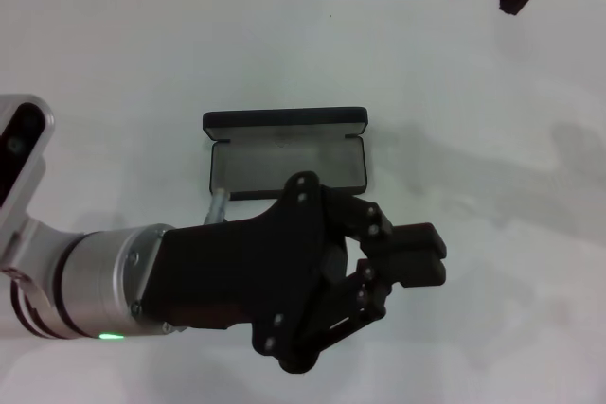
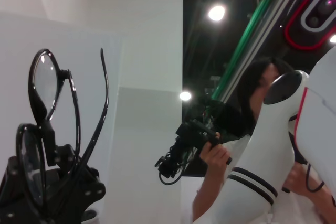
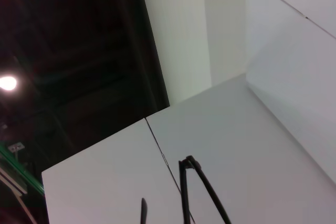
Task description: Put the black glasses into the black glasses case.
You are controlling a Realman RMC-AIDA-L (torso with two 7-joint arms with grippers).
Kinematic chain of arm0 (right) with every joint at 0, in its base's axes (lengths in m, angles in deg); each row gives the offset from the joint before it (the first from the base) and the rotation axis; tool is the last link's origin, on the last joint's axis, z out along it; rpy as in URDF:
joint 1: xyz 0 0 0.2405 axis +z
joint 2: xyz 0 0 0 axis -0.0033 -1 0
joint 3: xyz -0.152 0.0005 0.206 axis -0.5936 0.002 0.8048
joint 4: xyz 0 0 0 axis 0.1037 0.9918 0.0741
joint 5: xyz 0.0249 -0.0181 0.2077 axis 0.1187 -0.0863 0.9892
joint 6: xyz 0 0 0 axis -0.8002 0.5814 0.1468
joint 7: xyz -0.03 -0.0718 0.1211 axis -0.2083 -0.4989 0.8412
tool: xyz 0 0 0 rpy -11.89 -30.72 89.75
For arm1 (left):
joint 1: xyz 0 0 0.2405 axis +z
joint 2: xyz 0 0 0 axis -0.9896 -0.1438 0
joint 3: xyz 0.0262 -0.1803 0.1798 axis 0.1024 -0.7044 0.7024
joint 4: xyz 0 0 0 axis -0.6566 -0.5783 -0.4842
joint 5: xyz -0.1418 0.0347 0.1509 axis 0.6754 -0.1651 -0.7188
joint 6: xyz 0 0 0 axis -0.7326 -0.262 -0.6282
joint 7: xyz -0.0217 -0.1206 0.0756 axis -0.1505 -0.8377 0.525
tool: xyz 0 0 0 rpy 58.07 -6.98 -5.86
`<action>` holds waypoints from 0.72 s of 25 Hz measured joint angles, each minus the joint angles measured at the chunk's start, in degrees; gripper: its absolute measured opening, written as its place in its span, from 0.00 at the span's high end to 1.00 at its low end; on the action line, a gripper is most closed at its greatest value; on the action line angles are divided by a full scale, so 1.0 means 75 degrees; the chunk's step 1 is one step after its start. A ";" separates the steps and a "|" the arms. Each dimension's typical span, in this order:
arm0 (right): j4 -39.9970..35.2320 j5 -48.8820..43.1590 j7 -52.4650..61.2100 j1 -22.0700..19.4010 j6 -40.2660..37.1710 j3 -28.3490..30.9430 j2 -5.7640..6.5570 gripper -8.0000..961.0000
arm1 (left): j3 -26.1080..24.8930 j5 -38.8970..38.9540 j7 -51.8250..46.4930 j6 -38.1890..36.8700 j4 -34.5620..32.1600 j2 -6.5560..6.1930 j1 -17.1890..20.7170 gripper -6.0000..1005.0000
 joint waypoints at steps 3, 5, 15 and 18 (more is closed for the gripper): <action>0.0009 0.0004 -0.0064 -0.0065 0.0042 -0.0011 0.0000 0.91 | 0.0005 0.0021 0.0000 -0.0001 -0.0003 0.0005 -0.0001 0.91; 0.0016 -0.0010 -0.0160 -0.0096 0.0092 -0.0029 -0.0002 0.91 | 0.0007 0.0039 0.0000 -0.0001 -0.0005 0.0007 -0.0010 0.91; -0.0057 -0.0056 -0.1821 -0.0102 0.0896 -0.1073 -0.0009 0.91 | -0.0062 0.0414 -0.0165 0.0005 -0.0004 0.0013 -0.0058 0.91; -0.0057 -0.0065 -0.2282 -0.0091 0.1187 -0.1368 0.0014 0.91 | -0.0063 0.0774 -0.0248 0.0007 0.0025 0.0010 -0.0016 0.91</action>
